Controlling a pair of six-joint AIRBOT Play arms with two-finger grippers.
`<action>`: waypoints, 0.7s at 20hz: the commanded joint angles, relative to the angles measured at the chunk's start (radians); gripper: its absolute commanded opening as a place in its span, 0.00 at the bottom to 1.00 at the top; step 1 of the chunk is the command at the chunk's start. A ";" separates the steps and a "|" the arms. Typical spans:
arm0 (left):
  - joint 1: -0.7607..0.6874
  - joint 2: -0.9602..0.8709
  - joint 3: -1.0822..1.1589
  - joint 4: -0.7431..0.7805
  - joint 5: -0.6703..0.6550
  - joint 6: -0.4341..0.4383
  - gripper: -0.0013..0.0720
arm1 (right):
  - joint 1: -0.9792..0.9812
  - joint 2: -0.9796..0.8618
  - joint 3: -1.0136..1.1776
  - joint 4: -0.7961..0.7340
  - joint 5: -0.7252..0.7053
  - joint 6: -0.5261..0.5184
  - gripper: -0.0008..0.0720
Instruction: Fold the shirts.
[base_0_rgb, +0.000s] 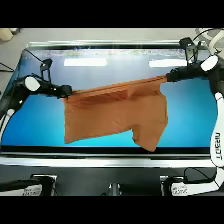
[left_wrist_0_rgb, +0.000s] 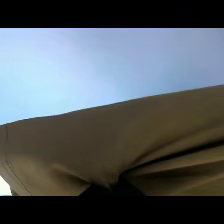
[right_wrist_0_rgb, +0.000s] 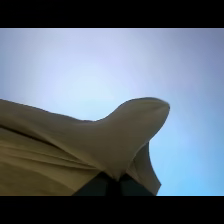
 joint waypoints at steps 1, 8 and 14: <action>0.001 -0.117 0.065 -0.067 0.008 -0.002 0.05 | 0.012 -0.081 -0.001 0.106 -0.026 0.026 0.04; 0.087 -0.117 0.134 -0.077 -0.417 0.071 0.92 | -0.047 -0.038 0.026 0.009 0.179 0.007 0.69; 0.234 0.140 -0.250 -0.058 -0.498 0.134 0.71 | -0.257 -0.013 -0.003 -0.030 0.572 -0.080 0.67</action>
